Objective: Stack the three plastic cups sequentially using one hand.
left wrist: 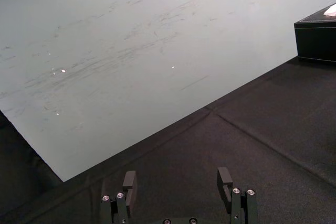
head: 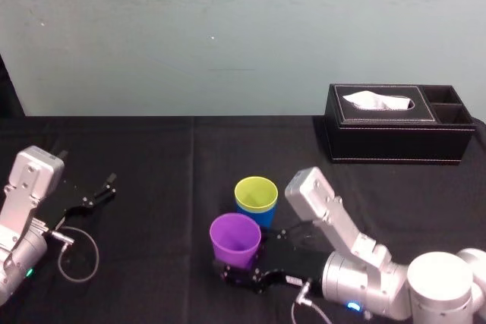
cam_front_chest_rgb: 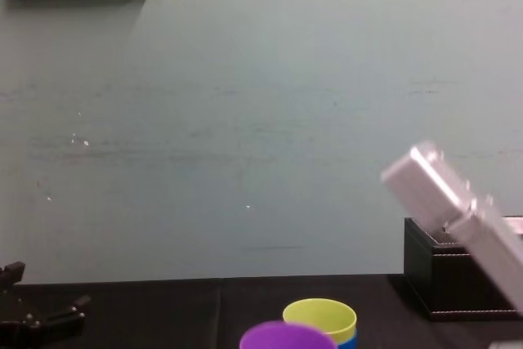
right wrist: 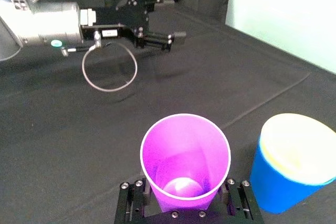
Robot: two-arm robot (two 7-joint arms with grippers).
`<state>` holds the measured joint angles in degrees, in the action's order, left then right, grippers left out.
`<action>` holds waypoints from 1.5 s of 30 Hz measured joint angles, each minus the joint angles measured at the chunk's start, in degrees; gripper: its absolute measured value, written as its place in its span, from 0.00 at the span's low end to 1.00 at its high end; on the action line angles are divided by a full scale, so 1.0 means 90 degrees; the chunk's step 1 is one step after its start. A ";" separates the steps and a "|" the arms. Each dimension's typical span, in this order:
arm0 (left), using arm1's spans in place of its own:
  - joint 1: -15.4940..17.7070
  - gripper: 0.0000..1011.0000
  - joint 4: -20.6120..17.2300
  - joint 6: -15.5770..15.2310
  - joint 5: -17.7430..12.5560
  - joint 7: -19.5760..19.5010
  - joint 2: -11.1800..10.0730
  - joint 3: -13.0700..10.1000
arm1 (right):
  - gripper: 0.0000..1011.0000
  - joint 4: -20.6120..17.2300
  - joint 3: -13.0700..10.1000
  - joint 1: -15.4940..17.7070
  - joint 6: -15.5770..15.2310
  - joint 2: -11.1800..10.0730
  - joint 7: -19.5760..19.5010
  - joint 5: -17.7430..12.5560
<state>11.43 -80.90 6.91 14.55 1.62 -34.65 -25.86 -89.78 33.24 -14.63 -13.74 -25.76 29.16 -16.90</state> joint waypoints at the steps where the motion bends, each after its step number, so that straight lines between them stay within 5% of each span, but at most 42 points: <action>1: 0.0000 0.99 0.0000 0.0000 0.0000 0.0000 0.0000 0.0000 | 0.70 -0.0123 -0.0031 -0.0027 -0.0091 -0.0043 0.0003 -0.0012; 10: 0.0000 0.99 0.0000 0.0000 0.0000 0.0000 0.0000 0.0000 | 0.70 -0.0660 -0.0140 -0.0411 -0.0759 -0.0190 0.0067 -0.0207; 20: 0.0000 0.99 0.0000 0.0000 0.0000 0.0000 0.0000 0.0000 | 0.70 -0.0450 -0.0216 -0.1056 -0.1285 0.0085 -0.0191 -0.0361; 30: 0.0000 0.99 0.0000 0.0000 0.0000 0.0000 0.0000 0.0000 | 0.70 0.0160 -0.0232 -0.1509 -0.1355 0.0341 -0.0420 -0.0381; 45: 0.0000 0.99 0.0000 0.0000 0.0000 0.0000 0.0000 0.0000 | 0.70 0.0642 -0.0241 -0.1552 -0.1122 0.0419 -0.0452 -0.0362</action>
<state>11.43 -80.90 6.91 14.55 1.62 -34.65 -25.86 -84.00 31.07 -28.60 -23.83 -21.99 25.09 -20.16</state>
